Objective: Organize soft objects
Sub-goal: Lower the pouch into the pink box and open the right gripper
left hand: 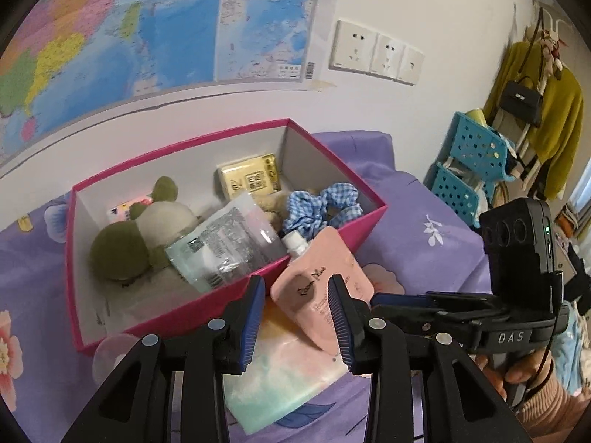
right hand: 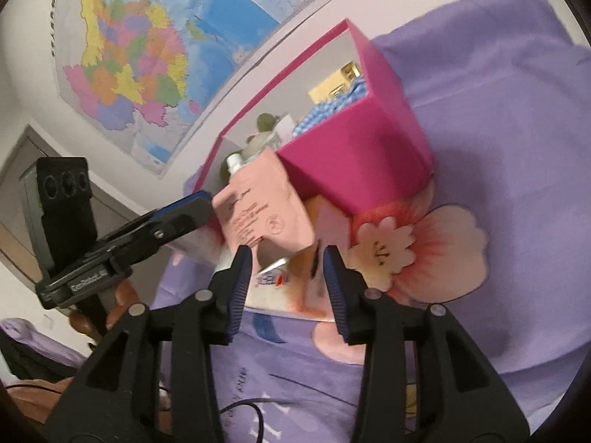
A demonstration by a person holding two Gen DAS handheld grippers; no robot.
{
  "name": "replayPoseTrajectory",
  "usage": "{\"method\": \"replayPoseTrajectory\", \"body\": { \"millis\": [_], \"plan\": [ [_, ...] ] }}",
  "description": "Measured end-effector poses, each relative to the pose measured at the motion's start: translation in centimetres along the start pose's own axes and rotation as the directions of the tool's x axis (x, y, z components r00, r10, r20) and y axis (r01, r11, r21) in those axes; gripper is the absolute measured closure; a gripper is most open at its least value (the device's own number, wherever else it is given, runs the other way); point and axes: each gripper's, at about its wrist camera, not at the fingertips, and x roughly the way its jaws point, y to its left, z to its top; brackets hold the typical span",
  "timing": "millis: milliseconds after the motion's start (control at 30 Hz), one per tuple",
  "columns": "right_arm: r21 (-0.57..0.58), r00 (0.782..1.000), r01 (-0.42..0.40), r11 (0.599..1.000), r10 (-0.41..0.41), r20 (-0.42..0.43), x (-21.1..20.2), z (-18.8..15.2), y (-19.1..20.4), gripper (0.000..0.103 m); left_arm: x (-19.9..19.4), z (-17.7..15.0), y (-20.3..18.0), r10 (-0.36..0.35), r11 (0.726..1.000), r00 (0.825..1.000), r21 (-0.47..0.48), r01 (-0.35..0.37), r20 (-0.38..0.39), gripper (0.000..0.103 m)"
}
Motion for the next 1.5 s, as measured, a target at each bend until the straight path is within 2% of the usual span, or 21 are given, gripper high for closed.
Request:
{"method": "replayPoseTrajectory", "body": {
  "millis": [133,267,567,900,1200,1333,1500],
  "plan": [
    [-0.024,1.000,0.017,1.000,-0.016,0.026,0.3,0.3,0.6,0.062,0.4,-0.1,0.1,0.013,1.000,1.000,0.002,-0.013,-0.008,0.066],
    [-0.014,0.999,0.019,1.000,-0.019,0.044,0.0,0.4,0.3,0.075,0.3,-0.3,0.4,-0.004,1.000,1.000,-0.014,0.003,-0.010,0.067],
    [-0.117,0.993,0.068,0.991,-0.056,0.104,-1.5,1.9,3.3,0.075,-1.6,0.5,-0.1,-0.007,1.000,0.999,-0.017,0.007,0.047,0.067],
    [-0.217,0.985,0.099,0.971,-0.064,0.163,-1.5,7.1,6.1,0.075,-1.0,3.5,1.3,0.008,0.998,0.998,-0.065,-0.003,0.066,0.067],
    [-0.212,0.983,0.136,0.968,-0.104,0.153,1.6,10.6,5.1,0.075,2.3,5.6,4.6,0.011,0.984,1.000,-0.178,-0.010,0.004,0.067],
    [-0.178,0.980,0.160,0.971,-0.136,0.143,3.5,11.7,3.8,0.075,3.4,5.9,5.4,0.039,0.976,0.999,-0.214,-0.043,-0.019,0.067],
    [-0.164,0.976,0.190,0.968,-0.169,0.137,4.4,11.6,3.0,0.075,3.1,5.6,5.7,0.074,0.975,0.997,-0.212,-0.073,-0.001,0.064]
  ]
}}
